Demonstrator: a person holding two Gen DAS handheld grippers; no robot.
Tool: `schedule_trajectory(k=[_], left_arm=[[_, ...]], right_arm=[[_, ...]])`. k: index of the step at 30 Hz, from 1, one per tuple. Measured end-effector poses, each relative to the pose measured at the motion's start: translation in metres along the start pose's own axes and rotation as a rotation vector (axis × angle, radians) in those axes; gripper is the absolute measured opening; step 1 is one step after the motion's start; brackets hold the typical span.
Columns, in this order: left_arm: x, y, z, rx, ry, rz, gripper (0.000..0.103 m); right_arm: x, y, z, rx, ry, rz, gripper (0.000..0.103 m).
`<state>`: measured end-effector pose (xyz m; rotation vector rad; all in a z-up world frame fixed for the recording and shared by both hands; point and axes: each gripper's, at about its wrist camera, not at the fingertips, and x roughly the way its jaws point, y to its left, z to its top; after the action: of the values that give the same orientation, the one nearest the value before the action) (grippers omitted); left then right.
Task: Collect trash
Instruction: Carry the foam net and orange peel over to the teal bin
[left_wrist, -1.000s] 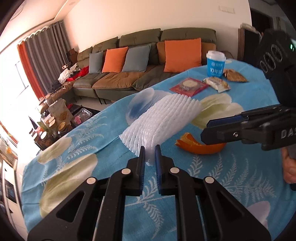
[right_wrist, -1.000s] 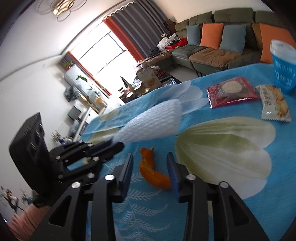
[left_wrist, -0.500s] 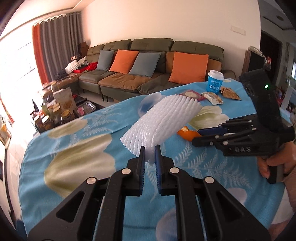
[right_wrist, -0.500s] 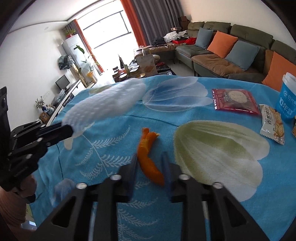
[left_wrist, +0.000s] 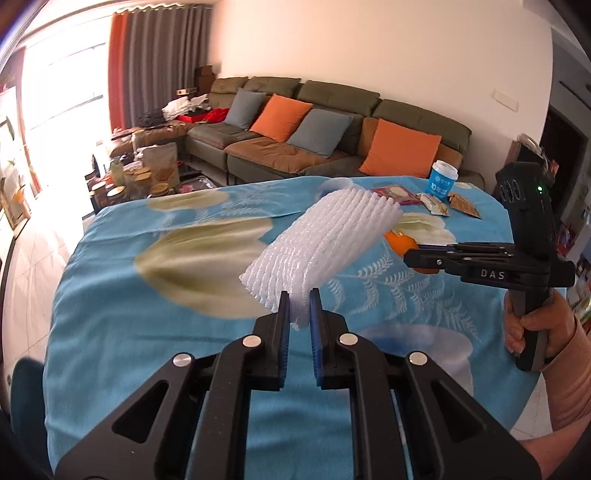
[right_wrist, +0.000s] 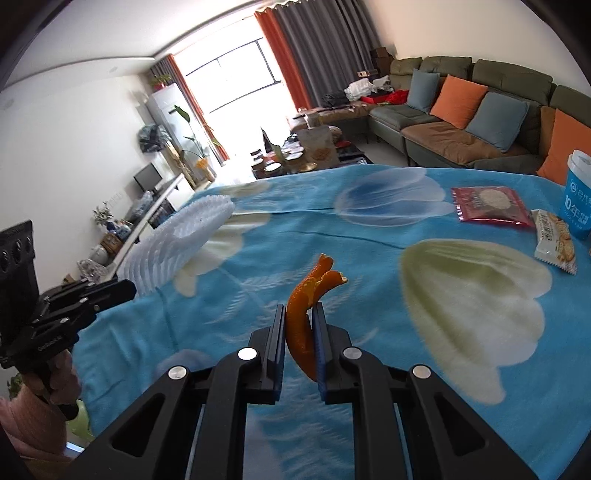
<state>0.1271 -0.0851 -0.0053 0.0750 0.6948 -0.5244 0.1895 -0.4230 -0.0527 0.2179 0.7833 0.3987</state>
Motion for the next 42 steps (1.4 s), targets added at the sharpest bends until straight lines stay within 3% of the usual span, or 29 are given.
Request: schedule_trajectory(k=[19,42], left_arm=[[-0.083,0.036,-0.055,-0.101,-0.053,0.111,0.010],[-0.131,0.065,-0.093,-0.197,-0.078,0.208,0.010]], right_arm=[[-0.002,0.084,-0.016,-0.082,-0.030,0.156,0.013],[0.029,0.152,-0.020,-0.177,0.022,0.265,0.013]])
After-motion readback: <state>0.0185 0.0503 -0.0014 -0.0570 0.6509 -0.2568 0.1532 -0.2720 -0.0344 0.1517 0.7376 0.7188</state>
